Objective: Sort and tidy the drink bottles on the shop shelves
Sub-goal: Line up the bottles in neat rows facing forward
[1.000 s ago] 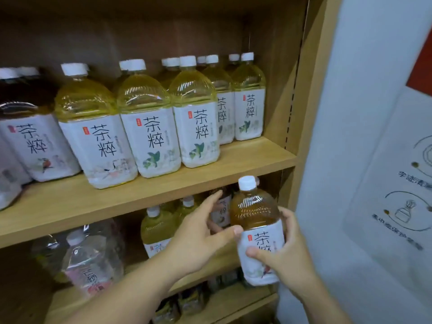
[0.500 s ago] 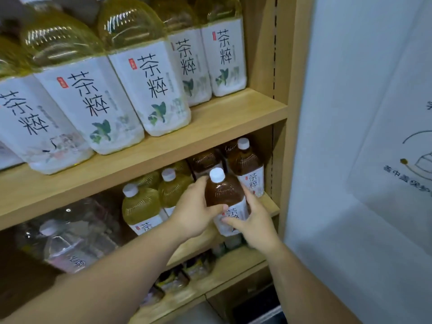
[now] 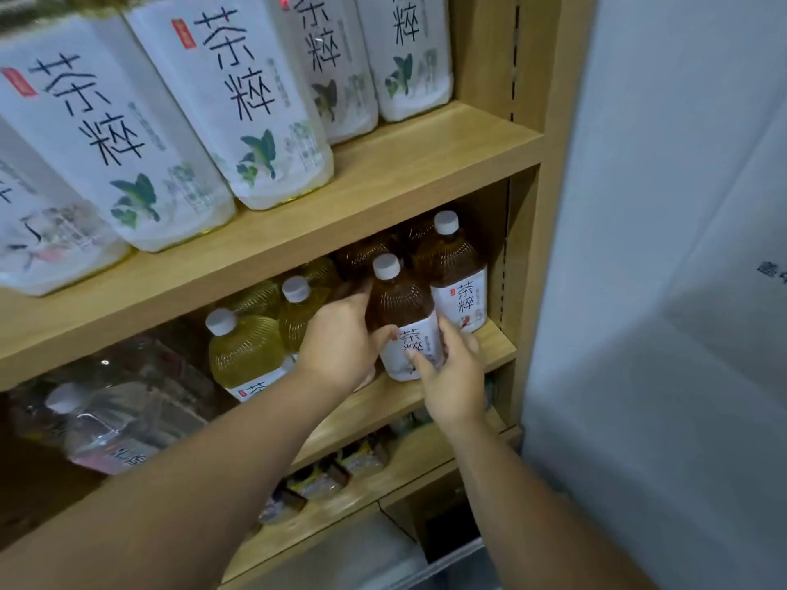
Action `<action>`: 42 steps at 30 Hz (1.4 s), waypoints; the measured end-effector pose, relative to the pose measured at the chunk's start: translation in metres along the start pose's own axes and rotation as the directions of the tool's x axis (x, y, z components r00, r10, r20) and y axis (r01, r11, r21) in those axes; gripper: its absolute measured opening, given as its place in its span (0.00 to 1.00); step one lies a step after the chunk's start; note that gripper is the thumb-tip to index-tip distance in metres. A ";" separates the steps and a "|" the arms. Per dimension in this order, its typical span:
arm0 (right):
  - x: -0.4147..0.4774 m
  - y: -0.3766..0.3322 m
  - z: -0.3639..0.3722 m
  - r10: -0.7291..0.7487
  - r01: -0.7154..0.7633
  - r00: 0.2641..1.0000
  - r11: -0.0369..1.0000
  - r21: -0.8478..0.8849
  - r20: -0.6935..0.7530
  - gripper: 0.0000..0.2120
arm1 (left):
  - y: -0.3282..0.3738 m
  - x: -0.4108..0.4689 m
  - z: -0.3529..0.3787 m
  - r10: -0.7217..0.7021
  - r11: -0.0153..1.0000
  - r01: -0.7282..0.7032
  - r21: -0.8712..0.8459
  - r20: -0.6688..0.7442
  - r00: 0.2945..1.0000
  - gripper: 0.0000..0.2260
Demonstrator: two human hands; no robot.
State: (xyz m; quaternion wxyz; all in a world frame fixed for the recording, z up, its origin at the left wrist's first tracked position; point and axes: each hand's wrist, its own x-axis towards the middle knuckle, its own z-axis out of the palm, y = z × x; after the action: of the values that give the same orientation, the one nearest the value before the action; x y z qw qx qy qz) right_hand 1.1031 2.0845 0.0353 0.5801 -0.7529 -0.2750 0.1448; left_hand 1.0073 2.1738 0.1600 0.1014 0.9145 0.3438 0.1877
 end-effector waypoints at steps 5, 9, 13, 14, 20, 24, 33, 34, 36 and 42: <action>0.015 -0.008 0.011 0.038 -0.035 0.995 0.999 0.026 -0.096 0.24 | 0.001 0.004 -0.002 -0.048 0.999 0.047 0.021 0.044 0.998 0.23; 0.025 -0.007 0.017 0.035 -0.031 0.986 0.999 0.030 -0.162 0.20 | 0.002 0.007 0.000 -0.118 0.989 0.123 -0.083 0.066 0.991 0.21; 0.027 -0.009 0.017 0.024 -0.019 0.986 0.999 0.035 -0.164 0.19 | -0.001 0.006 0.001 -0.089 0.990 0.095 -0.108 0.065 0.994 0.17; 0.027 -0.008 0.017 0.016 -0.012 0.987 1.000 0.025 -0.160 0.19 | -0.002 0.005 0.001 -0.075 0.991 0.081 -0.109 0.060 0.995 0.16; 0.025 -0.010 0.007 -0.015 0.015 0.997 1.000 -0.005 -0.071 0.22 | -0.005 -0.005 -0.007 -0.047 0.971 0.068 -0.227 0.097 0.994 0.21; 0.014 -0.031 -0.004 -0.054 0.054 0.998 0.998 -0.025 -0.030 0.24 | -0.007 -0.022 -0.031 -0.039 0.959 0.055 -0.278 0.061 0.997 0.24; -0.014 -0.156 -0.043 -0.391 0.390 0.916 0.920 -0.033 -0.086 0.11 | -0.016 -0.072 -0.119 0.037 0.979 -0.048 -0.200 -0.062 0.997 0.22; -0.019 -0.173 -0.048 -0.451 0.451 0.885 0.892 -0.031 -0.115 0.09 | -0.017 -0.082 -0.131 0.059 0.977 -0.075 -0.202 -0.089 0.994 0.21; -0.032 -0.206 -0.057 -0.555 0.556 0.817 0.830 -0.038 -0.156 0.06 | -0.018 -0.100 -0.157 0.111 0.975 -0.140 -0.172 -0.167 0.980 0.18; -0.046 -0.314 -0.066 -0.772 0.767 0.633 0.635 -0.091 -0.049 0.13 | -0.029 -0.114 -0.265 0.259 0.965 -0.249 0.079 -0.426 0.867 0.21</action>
State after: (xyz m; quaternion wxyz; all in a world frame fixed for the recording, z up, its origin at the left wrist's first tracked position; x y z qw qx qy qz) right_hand 1.0245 2.0604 0.3493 0.5740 -0.5869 -0.5492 -0.1564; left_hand 0.8021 2.1346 0.3603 -0.0126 0.8880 0.2365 0.3941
